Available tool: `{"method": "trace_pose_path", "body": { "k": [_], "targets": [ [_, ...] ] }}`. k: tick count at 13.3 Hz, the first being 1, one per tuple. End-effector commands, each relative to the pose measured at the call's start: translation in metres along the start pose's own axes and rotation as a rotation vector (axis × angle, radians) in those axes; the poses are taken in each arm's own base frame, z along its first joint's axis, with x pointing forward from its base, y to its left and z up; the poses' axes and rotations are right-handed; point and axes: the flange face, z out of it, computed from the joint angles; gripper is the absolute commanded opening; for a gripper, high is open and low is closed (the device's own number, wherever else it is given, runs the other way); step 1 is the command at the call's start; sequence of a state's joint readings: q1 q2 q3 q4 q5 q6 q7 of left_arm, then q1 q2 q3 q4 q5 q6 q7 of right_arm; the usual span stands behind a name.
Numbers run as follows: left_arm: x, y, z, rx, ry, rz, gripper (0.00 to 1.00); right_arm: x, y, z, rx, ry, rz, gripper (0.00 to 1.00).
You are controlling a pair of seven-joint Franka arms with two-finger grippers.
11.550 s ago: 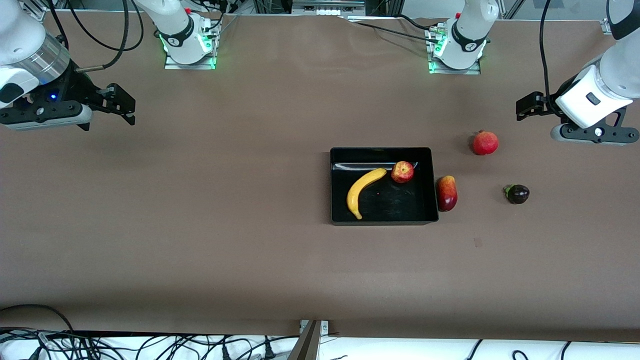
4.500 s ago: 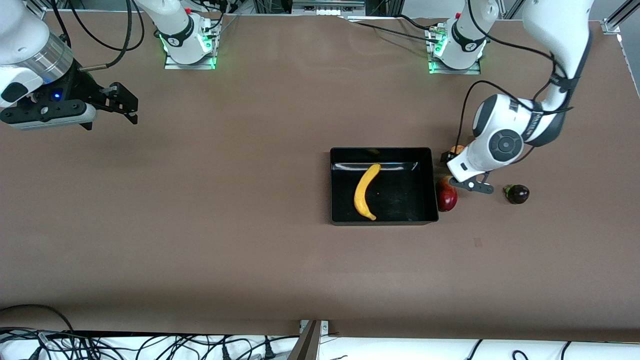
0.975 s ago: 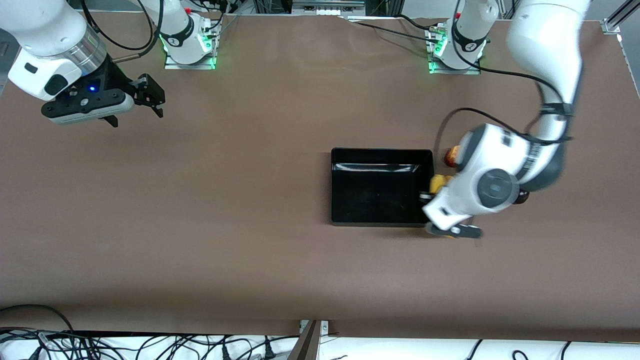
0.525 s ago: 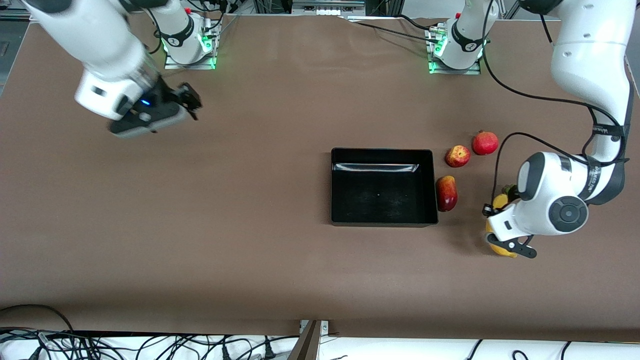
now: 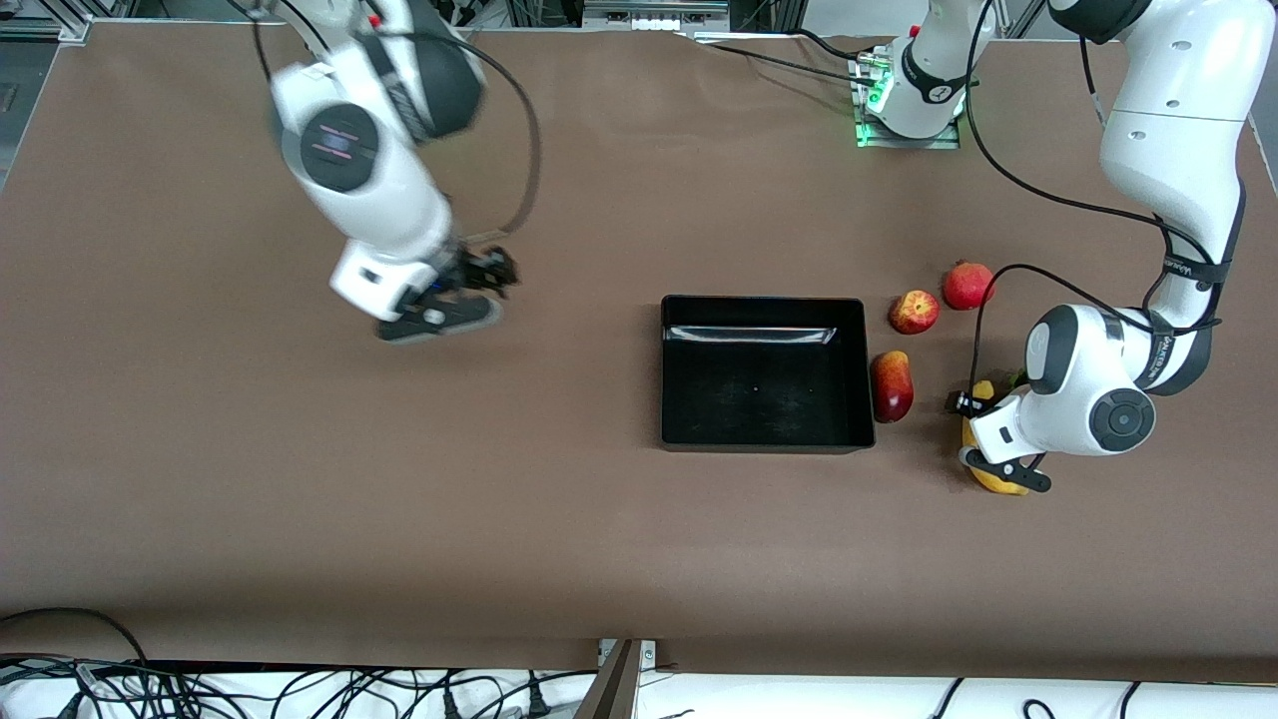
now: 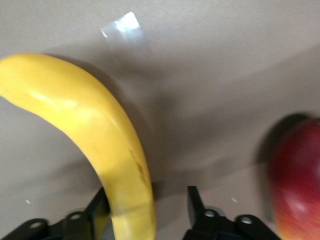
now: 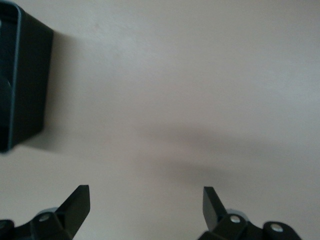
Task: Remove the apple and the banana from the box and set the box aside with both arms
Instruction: 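Set the banana by the plum while the right gripper reaches the tray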
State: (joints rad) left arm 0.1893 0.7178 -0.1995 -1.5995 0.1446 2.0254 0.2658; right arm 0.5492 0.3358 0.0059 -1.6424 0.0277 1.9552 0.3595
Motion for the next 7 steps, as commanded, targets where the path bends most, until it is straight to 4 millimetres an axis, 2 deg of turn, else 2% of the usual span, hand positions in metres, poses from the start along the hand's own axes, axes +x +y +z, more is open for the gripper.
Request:
{"method": "trace_pose_path", "body": {
  "k": [1, 3, 5, 7],
  "targets": [
    [-0.013, 0.008, -0.067, -0.018, -0.026, 0.001, 1.0, 0.022, -0.073, 0.036, 0.027, 0.043, 0.099, 1.0],
    [-0.014, 0.033, -0.114, -0.013, -0.029, 0.019, 1.0, 0.028, -0.12, 0.066, 0.06, 0.09, 0.149, 1.0],
    [-0.02, 0.05, -0.147, -0.006, -0.067, 0.038, 1.0, 0.027, -0.159, 0.102, 0.103, 0.138, 0.19, 1.0],
    [-0.036, 0.059, -0.199, 0.025, -0.06, 0.042, 1.0, 0.022, -0.182, 0.138, 0.13, 0.167, 0.219, 1.0]
  ]
}}
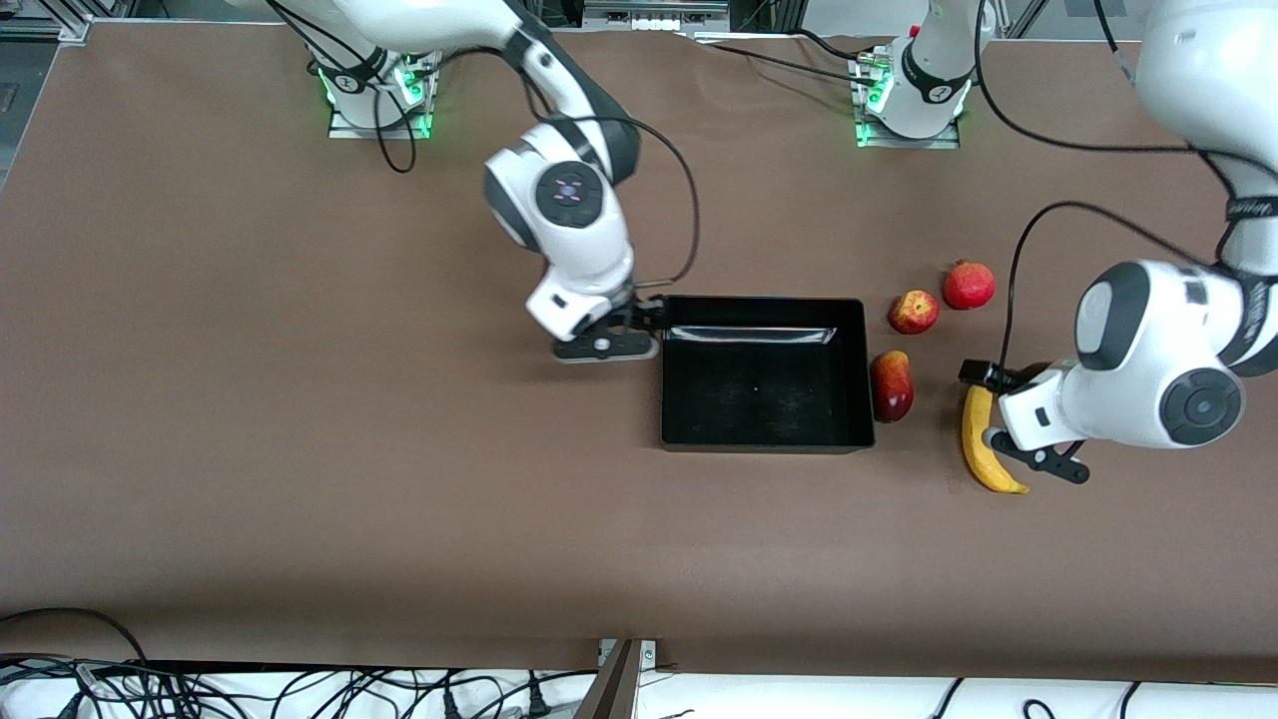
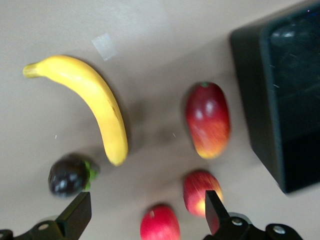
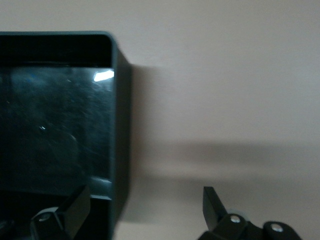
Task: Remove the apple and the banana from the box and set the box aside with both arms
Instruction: 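Set the banana by the plum while the right gripper reaches the tray, then grip the tray rim with the right gripper while the left gripper withdraws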
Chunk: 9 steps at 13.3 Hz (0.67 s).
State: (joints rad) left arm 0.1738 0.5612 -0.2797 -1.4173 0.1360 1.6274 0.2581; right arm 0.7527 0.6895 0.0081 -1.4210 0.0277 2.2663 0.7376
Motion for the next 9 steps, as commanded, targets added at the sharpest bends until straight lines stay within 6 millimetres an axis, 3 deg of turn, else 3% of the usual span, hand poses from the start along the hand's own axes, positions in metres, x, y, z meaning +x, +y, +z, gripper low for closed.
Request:
{"method": "trace_pose_path", "body": {
  "k": [1, 2, 3, 5, 6, 7, 8, 9],
  "targets": [
    [-0.02, 0.004, -0.06, 0.033, 0.022, -0.011, 1.0, -0.007, -0.024, 0.04, 0.036, 0.038, 0.052, 0.99],
    [-0.026, -0.002, -0.084, 0.038, 0.053, -0.025, 1.0, -0.012, -0.027, 0.051, 0.039, 0.045, 0.056, 0.97],
    [-0.032, -0.004, -0.1, 0.042, 0.058, -0.032, 1.0, -0.014, -0.027, 0.06, 0.035, 0.046, 0.052, 0.87],
    [-0.042, -0.002, -0.126, 0.049, 0.074, -0.043, 1.0, -0.015, -0.027, 0.062, 0.028, 0.044, 0.048, 0.49],
    [-0.049, -0.012, -0.139, 0.035, 0.105, -0.057, 1.0, -0.014, -0.026, 0.061, 0.027, 0.045, 0.043, 0.21],
    [-0.055, -0.018, -0.15, 0.036, 0.119, -0.068, 1.0, -0.014, -0.025, 0.063, 0.024, 0.045, 0.039, 0.0],
    [-0.064, -0.02, -0.155, 0.035, 0.098, -0.085, 1.0, -0.013, -0.024, 0.063, 0.021, 0.049, 0.034, 0.0],
    [-0.081, -0.012, -0.176, 0.06, 0.121, -0.098, 1.0, -0.009, -0.022, 0.059, 0.009, 0.063, 0.02, 0.0]
  ]
}}
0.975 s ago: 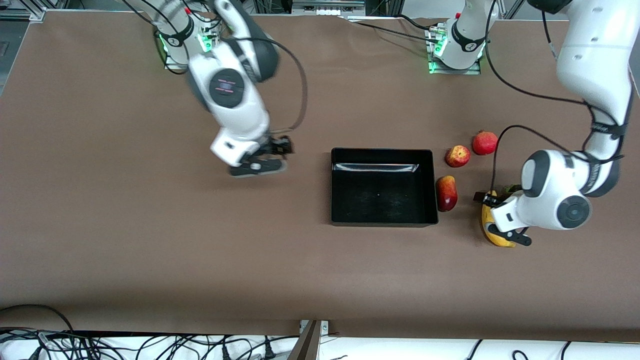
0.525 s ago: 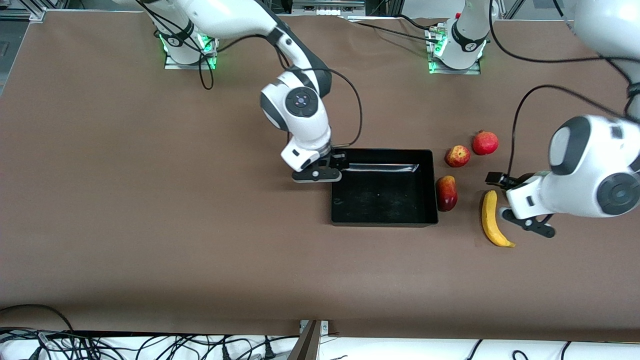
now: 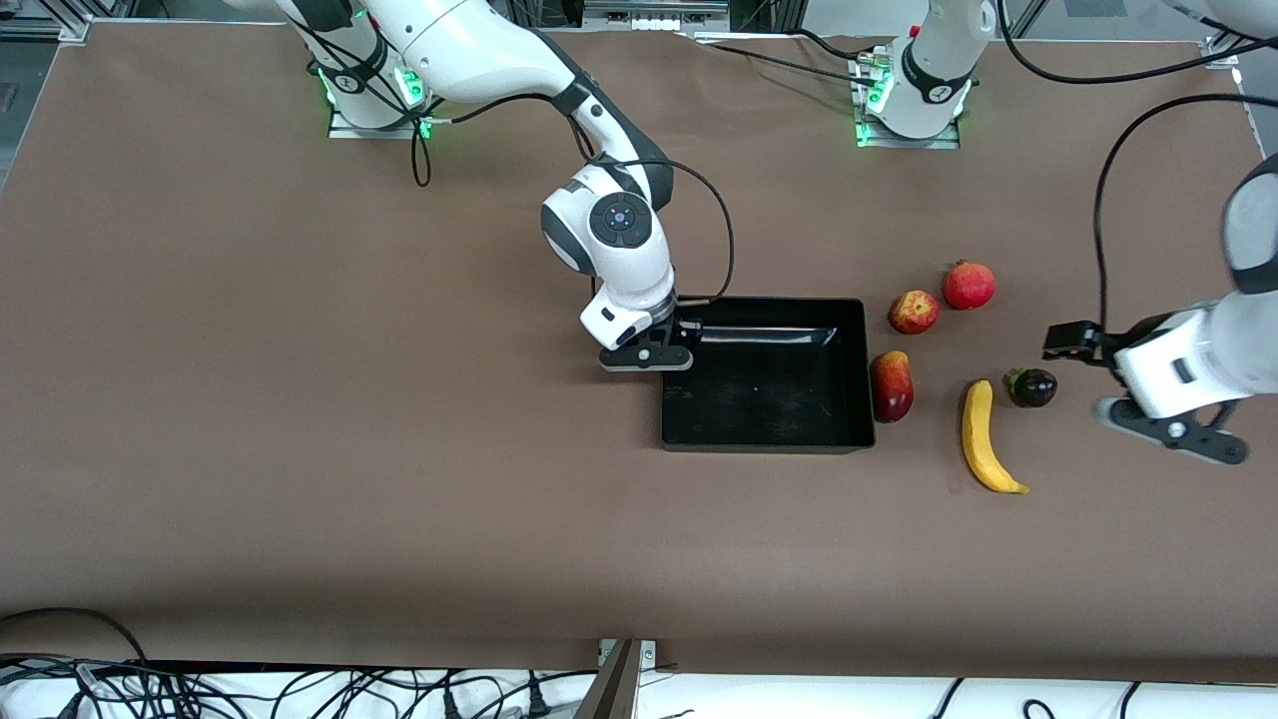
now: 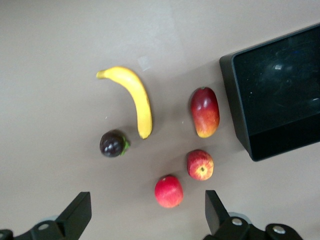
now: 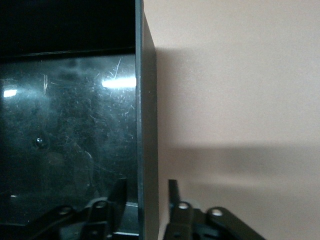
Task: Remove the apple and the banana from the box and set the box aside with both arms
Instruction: 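Grip the tray rim with the right gripper while the left gripper withdraws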
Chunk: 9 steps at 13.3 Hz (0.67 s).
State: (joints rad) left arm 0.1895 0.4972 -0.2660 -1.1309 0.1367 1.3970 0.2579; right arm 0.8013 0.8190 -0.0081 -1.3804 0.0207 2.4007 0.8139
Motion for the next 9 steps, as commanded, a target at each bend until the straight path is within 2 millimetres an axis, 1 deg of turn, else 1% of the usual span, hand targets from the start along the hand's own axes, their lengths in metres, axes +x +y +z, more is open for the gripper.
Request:
{"method": "trace_pose_path", "body": {
  "k": [1, 2, 3, 4, 5, 6, 7, 8, 9],
  "targets": [
    [-0.029, 0.01, -0.037, 0.04, 0.02, -0.059, 1.0, 0.008, 0.0, -0.009, -0.028, 0.035, -0.032, 0.0],
    [-0.054, 0.02, -0.044, 0.069, 0.04, -0.152, 1.0, 0.012, 0.004, -0.015, -0.046, 0.032, -0.039, 0.0],
    [-0.075, 0.027, -0.044, 0.064, 0.088, -0.201, 1.0, 0.024, 0.016, -0.03, -0.079, 0.027, -0.062, 0.0],
    [-0.09, 0.029, -0.051, 0.079, 0.143, -0.203, 1.0, 0.034, 0.025, -0.052, -0.1, 0.012, -0.09, 0.0],
    [-0.094, 0.034, -0.05, 0.084, 0.149, -0.2, 1.0, 0.053, 0.047, -0.075, -0.123, -0.008, -0.102, 0.0],
    [-0.097, 0.034, -0.047, 0.082, 0.144, -0.206, 1.0, 0.068, 0.069, -0.095, -0.143, -0.032, -0.119, 0.0],
    [-0.101, 0.035, -0.045, 0.08, 0.141, -0.201, 1.0, 0.088, 0.1, -0.113, -0.153, -0.046, -0.147, 0.0],
    [-0.1, 0.033, -0.048, 0.083, 0.173, -0.209, 1.0, 0.105, 0.132, -0.127, -0.159, -0.057, -0.163, 0.0],
    [-0.106, 0.036, -0.052, 0.086, 0.19, -0.222, 1.0, 0.112, 0.161, -0.132, -0.173, -0.083, -0.158, 0.0]
  ]
}}
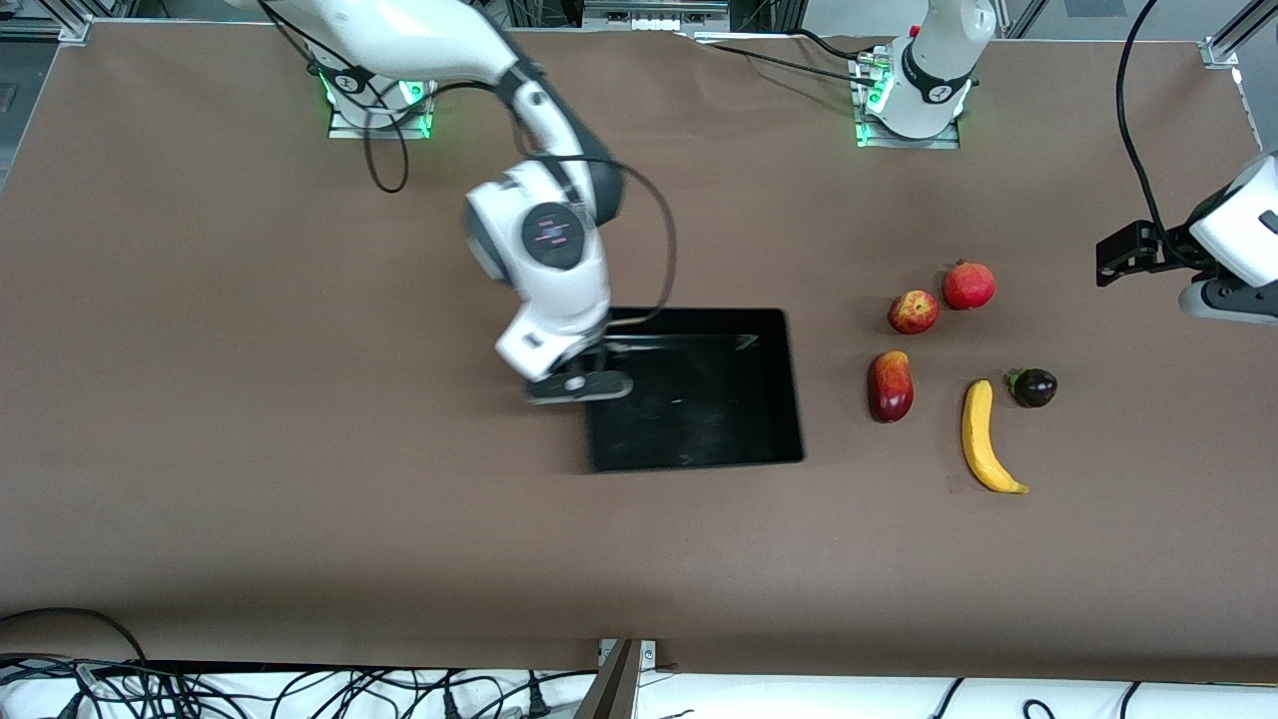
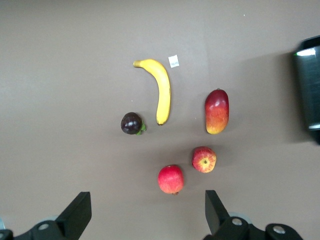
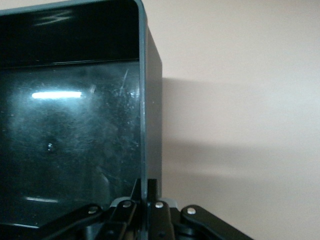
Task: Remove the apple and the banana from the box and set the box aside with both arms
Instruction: 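Slide the empty black tray with the right gripper away from the fruits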
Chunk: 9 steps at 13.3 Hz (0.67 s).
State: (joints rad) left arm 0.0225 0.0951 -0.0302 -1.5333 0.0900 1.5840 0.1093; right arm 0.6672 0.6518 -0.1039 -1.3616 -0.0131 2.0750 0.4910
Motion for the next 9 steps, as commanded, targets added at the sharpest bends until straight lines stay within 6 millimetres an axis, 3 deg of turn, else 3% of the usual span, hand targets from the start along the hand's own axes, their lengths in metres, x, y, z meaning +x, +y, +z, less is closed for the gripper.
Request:
{"method": "trace_pose_path", "body": {
  "k": [1, 2, 4, 6, 8, 9],
  "targets": [
    [-0.024, 0.003, 0.001, -0.014, 0.033, -0.048, 1.0, 0.003, 0.086, -0.013, -0.005, -0.057, -0.011, 0.0],
    [-0.032, 0.003, -0.002, -0.014, 0.028, -0.053, 1.0, 0.005, 0.124, -0.01, -0.01, -0.071, -0.015, 0.0],
    [-0.028, -0.005, 0.007, -0.023, -0.003, -0.067, 1.0, 0.01, 0.201, -0.001, -0.003, -0.103, 0.0, 0.0],
    [-0.025, -0.001, 0.0, -0.021, 0.01, -0.05, 1.0, 0.003, 0.271, 0.011, 0.036, -0.12, -0.007, 0.0],
    [-0.024, 0.003, -0.003, -0.013, 0.016, -0.043, 1.0, -0.024, 0.326, 0.028, 0.044, -0.091, -0.024, 0.0],
    [-0.025, 0.005, -0.004, -0.012, 0.015, -0.034, 1.0, -0.041, 0.343, 0.035, 0.044, -0.075, -0.014, 0.0]
  ]
}}
